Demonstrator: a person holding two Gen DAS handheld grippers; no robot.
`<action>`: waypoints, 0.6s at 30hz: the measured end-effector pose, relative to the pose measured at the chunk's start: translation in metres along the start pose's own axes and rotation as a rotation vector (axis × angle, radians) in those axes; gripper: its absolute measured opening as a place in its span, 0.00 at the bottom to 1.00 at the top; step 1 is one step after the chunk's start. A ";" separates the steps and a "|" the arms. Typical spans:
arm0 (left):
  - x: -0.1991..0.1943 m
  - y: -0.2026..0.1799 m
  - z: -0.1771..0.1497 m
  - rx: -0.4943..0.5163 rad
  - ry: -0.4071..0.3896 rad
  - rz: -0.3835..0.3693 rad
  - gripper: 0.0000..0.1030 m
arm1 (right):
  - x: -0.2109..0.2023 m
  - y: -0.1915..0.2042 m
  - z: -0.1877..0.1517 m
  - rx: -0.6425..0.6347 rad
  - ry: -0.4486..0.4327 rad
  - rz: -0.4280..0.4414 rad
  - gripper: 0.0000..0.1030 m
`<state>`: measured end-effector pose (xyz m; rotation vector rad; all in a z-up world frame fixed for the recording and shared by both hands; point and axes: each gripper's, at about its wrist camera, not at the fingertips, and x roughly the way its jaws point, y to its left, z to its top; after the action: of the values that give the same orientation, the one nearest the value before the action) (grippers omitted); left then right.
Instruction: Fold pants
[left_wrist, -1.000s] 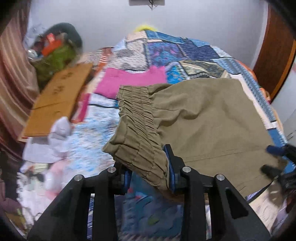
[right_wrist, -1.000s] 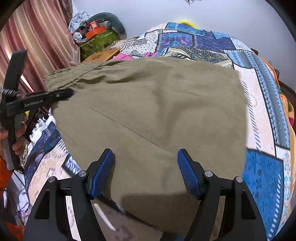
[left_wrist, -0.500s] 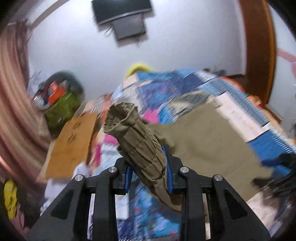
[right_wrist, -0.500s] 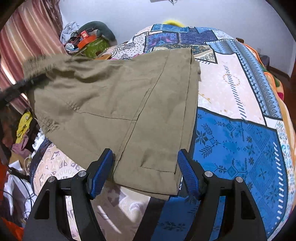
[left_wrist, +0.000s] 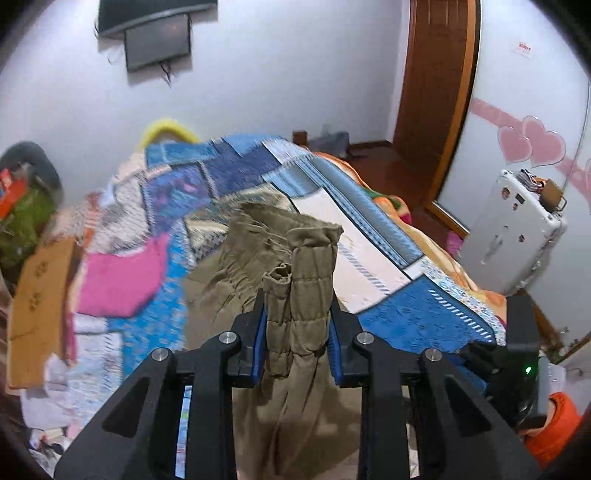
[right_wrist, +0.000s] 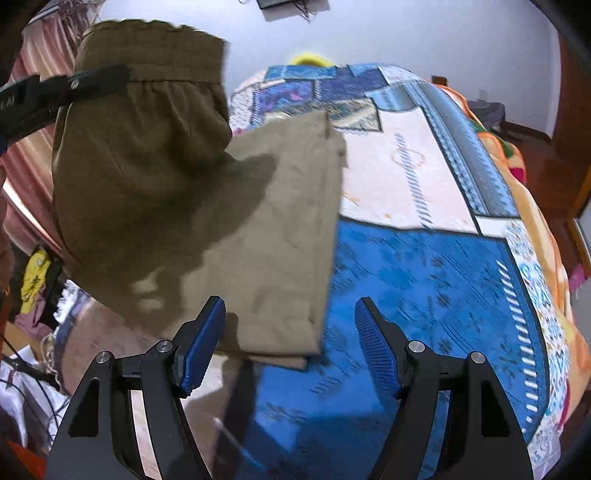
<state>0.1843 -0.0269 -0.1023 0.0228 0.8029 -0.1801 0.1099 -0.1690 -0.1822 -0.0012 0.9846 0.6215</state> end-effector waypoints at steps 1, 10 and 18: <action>0.005 -0.004 -0.001 -0.003 0.013 -0.017 0.27 | 0.002 -0.003 -0.003 0.009 0.010 0.001 0.67; 0.051 -0.041 -0.024 0.033 0.152 -0.112 0.27 | 0.005 -0.016 -0.013 0.069 0.019 0.030 0.67; 0.053 -0.049 -0.028 0.047 0.201 -0.155 0.59 | -0.001 -0.021 -0.013 0.069 0.004 0.012 0.67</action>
<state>0.1924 -0.0803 -0.1577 0.0235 1.0013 -0.3478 0.1101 -0.1901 -0.1948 0.0641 1.0100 0.5984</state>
